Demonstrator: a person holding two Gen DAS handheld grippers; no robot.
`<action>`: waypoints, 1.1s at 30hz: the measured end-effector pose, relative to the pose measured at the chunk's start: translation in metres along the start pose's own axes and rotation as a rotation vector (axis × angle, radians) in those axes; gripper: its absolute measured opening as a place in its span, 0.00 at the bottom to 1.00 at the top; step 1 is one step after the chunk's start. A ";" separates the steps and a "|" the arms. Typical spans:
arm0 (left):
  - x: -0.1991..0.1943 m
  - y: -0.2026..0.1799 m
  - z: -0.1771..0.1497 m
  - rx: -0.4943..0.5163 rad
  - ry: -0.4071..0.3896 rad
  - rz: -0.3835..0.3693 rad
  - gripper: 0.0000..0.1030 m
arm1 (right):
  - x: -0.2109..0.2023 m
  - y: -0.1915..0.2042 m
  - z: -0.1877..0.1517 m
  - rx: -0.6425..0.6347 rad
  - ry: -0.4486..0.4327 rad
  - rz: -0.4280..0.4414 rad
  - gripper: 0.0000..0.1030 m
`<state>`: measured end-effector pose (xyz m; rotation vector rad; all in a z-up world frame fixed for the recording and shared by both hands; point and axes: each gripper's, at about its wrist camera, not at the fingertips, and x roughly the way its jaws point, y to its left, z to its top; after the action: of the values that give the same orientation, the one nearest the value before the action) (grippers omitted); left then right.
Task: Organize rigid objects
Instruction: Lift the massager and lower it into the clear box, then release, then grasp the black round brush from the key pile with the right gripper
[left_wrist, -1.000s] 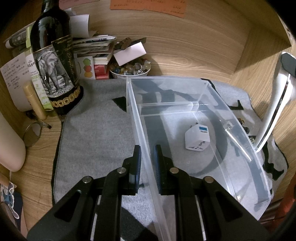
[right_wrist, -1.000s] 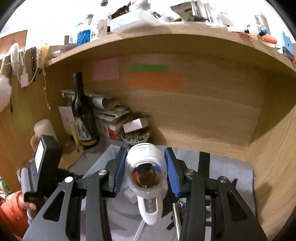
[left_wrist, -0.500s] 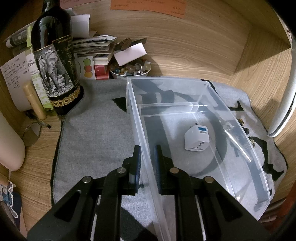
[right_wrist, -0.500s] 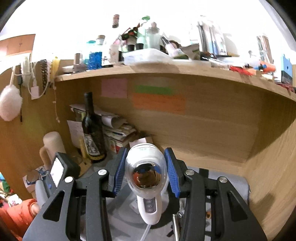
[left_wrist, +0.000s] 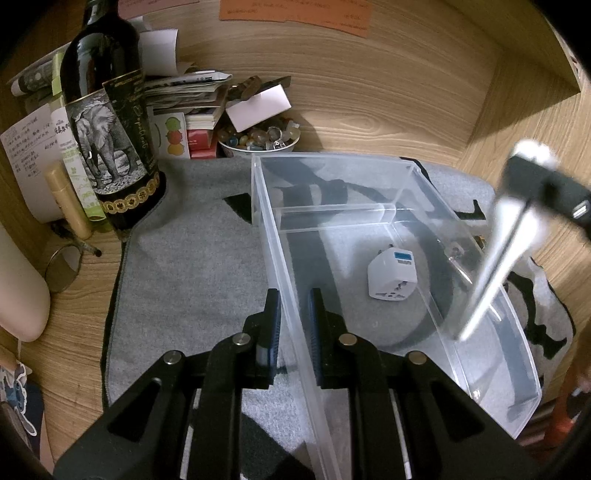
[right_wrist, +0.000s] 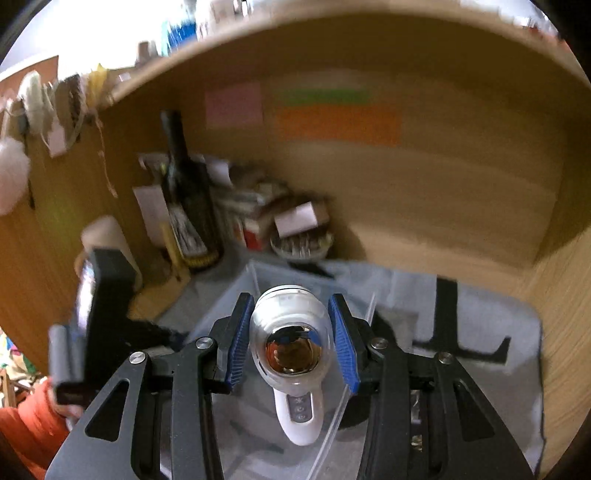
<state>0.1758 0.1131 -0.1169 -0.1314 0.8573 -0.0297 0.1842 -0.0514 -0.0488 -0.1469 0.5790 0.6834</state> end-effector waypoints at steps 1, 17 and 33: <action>0.000 0.000 0.000 0.000 0.000 0.000 0.14 | 0.006 -0.001 -0.002 -0.001 0.017 -0.002 0.37; 0.004 -0.002 -0.001 0.006 0.012 0.007 0.14 | 0.046 -0.025 0.002 -0.008 0.110 -0.039 0.37; 0.003 -0.001 -0.003 0.008 0.015 0.007 0.14 | -0.038 -0.052 -0.007 -0.023 0.013 -0.221 0.57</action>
<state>0.1757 0.1118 -0.1207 -0.1209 0.8723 -0.0272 0.1903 -0.1144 -0.0368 -0.2329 0.5581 0.4751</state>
